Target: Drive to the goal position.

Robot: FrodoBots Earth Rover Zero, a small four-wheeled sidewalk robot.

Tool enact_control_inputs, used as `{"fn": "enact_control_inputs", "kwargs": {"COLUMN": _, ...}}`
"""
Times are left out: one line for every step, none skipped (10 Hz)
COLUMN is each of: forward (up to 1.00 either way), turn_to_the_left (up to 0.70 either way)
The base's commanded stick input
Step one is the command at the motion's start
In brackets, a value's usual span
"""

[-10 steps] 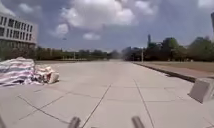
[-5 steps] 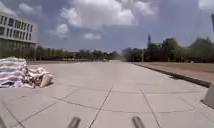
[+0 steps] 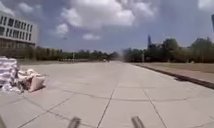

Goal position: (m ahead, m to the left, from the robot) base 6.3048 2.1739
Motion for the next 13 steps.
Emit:
{"fn": "enact_control_inputs", "kwargs": {"forward": 0.70, "turn_to_the_left": 0.00}}
{"fn": "enact_control_inputs", "kwargs": {"forward": 0.70, "turn_to_the_left": 0.00}}
{"fn": "enact_control_inputs", "kwargs": {"forward": 0.70, "turn_to_the_left": 0.00}}
{"fn": "enact_control_inputs", "kwargs": {"forward": 0.70, "turn_to_the_left": 0.00}}
{"fn": "enact_control_inputs", "kwargs": {"forward": 0.70, "turn_to_the_left": 0.00}}
{"fn": "enact_control_inputs", "kwargs": {"forward": 0.70, "turn_to_the_left": 0.00}}
{"fn": "enact_control_inputs", "kwargs": {"forward": 0.70, "turn_to_the_left": 0.00}}
{"fn": "enact_control_inputs", "kwargs": {"forward": 0.70, "turn_to_the_left": 0.00}}
{"fn": "enact_control_inputs", "kwargs": {"forward": 0.70, "turn_to_the_left": 0.00}}
{"fn": "enact_control_inputs", "kwargs": {"forward": 0.70, "turn_to_the_left": 0.00}}
{"fn": "enact_control_inputs", "kwargs": {"forward": 0.70, "turn_to_the_left": 0.00}}
{"fn": "enact_control_inputs", "kwargs": {"forward": 0.70, "turn_to_the_left": 0.00}}
{"fn": "enact_control_inputs", "kwargs": {"forward": 0.70, "turn_to_the_left": 0.00}}
